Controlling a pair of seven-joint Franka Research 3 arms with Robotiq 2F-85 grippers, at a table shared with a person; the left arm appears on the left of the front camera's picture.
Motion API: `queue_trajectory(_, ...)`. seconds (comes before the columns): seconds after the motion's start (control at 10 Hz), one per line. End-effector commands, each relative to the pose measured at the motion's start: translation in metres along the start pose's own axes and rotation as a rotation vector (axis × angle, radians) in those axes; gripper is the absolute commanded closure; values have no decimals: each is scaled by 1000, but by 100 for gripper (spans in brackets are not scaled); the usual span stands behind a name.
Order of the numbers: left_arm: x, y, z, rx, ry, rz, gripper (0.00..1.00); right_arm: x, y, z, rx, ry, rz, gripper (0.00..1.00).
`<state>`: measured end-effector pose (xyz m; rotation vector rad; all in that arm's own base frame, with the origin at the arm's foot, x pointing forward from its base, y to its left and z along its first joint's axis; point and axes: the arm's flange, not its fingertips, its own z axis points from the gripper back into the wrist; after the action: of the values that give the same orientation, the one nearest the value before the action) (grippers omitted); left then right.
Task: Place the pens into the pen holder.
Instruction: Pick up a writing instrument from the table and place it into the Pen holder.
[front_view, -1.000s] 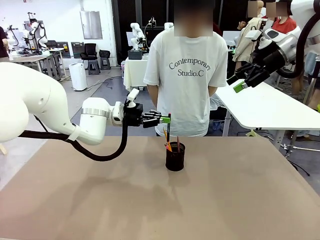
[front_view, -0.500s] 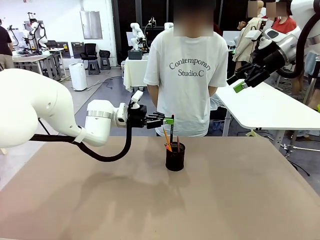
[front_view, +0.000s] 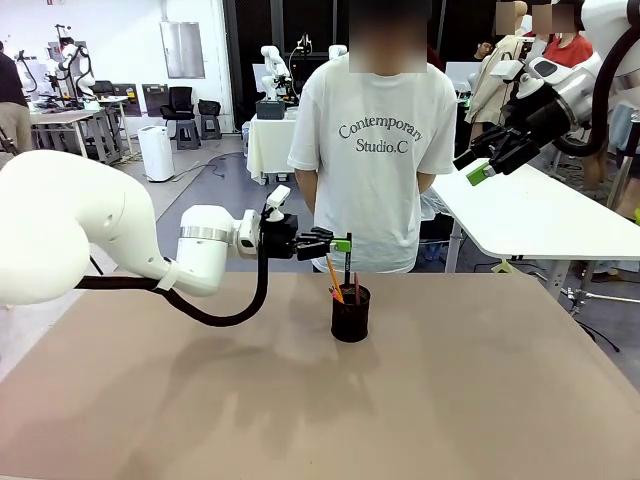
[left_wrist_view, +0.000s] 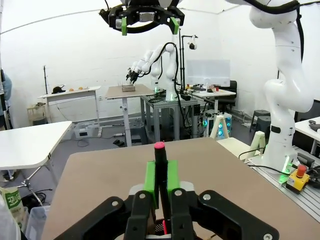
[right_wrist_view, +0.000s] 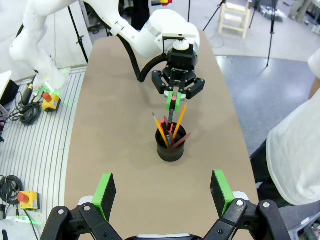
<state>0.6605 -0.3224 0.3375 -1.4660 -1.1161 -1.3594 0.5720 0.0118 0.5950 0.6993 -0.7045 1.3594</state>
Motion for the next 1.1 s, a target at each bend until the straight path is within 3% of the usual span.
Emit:
queue_trajectory(0.0,4,7,-4,-53,-9,24,95,3,1,0,0,0,2,0)
queue_trajectory(0.4,5,6,-5,-65,-11,25,15,3,1,0,0,0,2,0)
queue_trajectory(0.5,6,5,-5,-69,-13,25,0,3,1,0,0,0,2,0)
queue_trajectory(0.8,8,3,-6,-71,3,24,0,3,1,0,0,0,2,0)
queue_trajectory(0.9,9,-1,-3,-108,72,23,0,3,1,0,0,0,2,0)
queue_trajectory(1.0,1,2,-8,-50,-13,9,0,3,1,0,0,0,2,0)
